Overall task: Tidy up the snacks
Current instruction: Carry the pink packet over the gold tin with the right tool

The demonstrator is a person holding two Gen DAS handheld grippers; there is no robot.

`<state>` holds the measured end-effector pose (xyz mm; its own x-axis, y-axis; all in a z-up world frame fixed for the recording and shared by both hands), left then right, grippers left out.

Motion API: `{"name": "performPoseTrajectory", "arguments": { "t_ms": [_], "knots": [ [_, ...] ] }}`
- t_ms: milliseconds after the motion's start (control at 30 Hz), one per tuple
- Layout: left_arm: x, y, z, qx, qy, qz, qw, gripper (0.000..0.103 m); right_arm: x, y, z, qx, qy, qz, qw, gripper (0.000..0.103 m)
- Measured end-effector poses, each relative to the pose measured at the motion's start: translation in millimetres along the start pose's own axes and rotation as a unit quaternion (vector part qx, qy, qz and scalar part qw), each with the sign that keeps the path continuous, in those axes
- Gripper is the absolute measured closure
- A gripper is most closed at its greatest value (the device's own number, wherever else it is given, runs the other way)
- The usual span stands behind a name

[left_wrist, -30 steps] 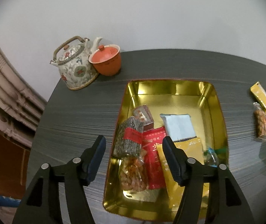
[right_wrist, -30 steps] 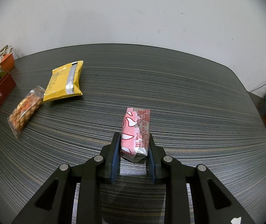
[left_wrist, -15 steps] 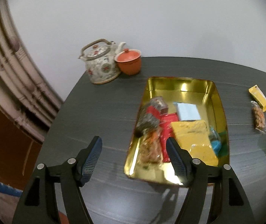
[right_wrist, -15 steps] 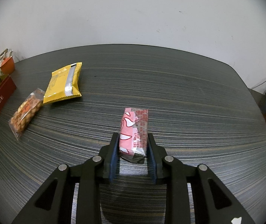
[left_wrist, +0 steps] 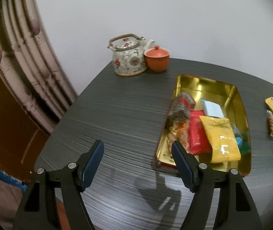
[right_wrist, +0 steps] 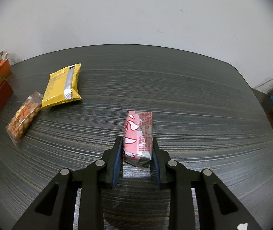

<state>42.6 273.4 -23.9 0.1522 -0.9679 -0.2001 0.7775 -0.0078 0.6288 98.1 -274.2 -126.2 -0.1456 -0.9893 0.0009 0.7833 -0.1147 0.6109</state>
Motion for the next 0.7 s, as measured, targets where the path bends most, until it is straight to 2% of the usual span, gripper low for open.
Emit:
{"name": "performPoseTrajectory", "arguments": {
  "t_ms": [133, 267, 433, 700],
  "knots": [
    [-9.7, -8.1, -10.8, -0.019, -0.008, 0.021, 0.9996, 0.029, -8.9, -1.8, 4.1, -0.011, -0.041, 0.016, 0.999, 0.083],
    [-17.5, -10.9, -17.6, -0.031, -0.003, 0.035, 0.9989, 0.028, -17.9, -2.5, 17.2, -0.003, -0.046, -0.002, 0.999, 0.083],
    [-22.7, -13.2, -21.0, -0.039, -0.005, 0.050, 0.9980, 0.020, -45.5, 6.1, 42.1, 0.012, -0.017, 0.003, 1.000, 0.083],
    [-20.3, -14.7, -22.2, -0.042, -0.001, 0.042, 0.9982, 0.018, -145.9, 21.2, 81.7, 0.037, 0.057, 0.078, 0.995, 0.083]
  ]
}}
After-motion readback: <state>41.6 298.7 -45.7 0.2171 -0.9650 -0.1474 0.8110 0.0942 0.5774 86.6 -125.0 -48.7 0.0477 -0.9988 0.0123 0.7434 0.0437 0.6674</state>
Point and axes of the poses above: each gripper's, at about its wrist camera, not at the fingertips, and z roughly against the way its jaws point, x to its right, y to its top, the point moved 7 cm from there along -z, roughly the way its jaws point, and after that the axes turned 5 degrees about -z, right-handed, at the moved point
